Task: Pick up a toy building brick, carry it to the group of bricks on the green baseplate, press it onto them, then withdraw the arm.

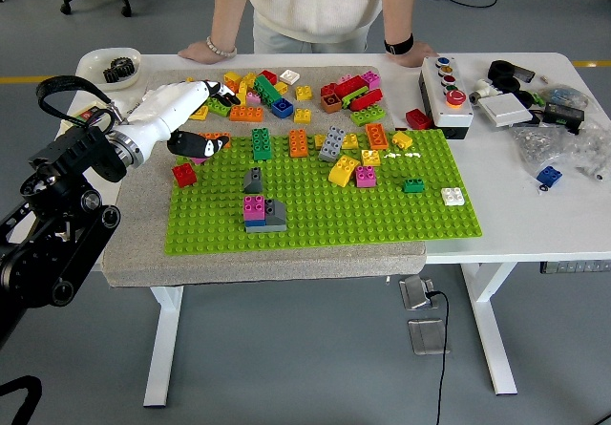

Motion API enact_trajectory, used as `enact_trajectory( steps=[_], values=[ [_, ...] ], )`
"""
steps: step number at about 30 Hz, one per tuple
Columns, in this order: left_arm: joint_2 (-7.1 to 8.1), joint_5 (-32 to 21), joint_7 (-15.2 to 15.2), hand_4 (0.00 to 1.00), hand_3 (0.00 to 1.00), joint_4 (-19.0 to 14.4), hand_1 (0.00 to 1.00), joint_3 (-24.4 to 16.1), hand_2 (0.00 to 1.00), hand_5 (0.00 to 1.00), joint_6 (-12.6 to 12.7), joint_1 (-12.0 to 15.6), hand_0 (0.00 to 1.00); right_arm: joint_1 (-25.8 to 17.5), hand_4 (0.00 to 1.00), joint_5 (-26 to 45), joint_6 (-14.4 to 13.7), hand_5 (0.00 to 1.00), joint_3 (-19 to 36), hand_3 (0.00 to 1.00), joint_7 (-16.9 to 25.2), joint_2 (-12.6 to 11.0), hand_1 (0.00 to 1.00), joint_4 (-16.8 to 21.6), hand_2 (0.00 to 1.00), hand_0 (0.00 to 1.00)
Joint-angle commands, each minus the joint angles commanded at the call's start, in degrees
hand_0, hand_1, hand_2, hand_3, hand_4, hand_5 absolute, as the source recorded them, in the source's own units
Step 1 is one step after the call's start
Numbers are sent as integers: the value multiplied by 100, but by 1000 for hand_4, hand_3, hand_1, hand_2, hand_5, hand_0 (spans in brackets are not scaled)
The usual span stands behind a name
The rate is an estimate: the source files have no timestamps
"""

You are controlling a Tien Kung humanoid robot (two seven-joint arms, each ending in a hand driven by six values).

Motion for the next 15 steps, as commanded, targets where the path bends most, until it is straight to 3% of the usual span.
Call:
enact_trajectory(
  steps=[2, 3, 7, 14, 15],
  values=[
    [-21, -29, 3, 428, 627, 13, 750, 11, 642, 2, 27, -6, 735, 6, 810, -7, 2, 499, -2, 559, 2, 0, 640, 0, 692, 741],
    [-25, -34, 3, 359, 589, 15, 732, 13, 602, 2, 28, -7, 690, 7, 812, -6, 3, 499, -3, 561, 3, 0, 640, 0, 692, 740],
    [-45, -47, 1, 359, 589, 21, 732, 20, 602, 2, 16, -12, 690, 4, 812, -17, 6, 499, -1, 561, 1, 1, 640, 0, 692, 740],
    [-91, -82, -37, 332, 599, 76, 731, 34, 602, 2, -280, -3, 682, 11, 812, -31, 6, 499, -6, 560, 3, -10, 640, 0, 692, 739],
    [-101, -68, -38, 589, 724, 90, 780, 48, 699, 13, -317, -3, 789, 13, 812, -30, 7, 499, -9, 561, 3, -10, 640, 0, 692, 740]
  ],
)
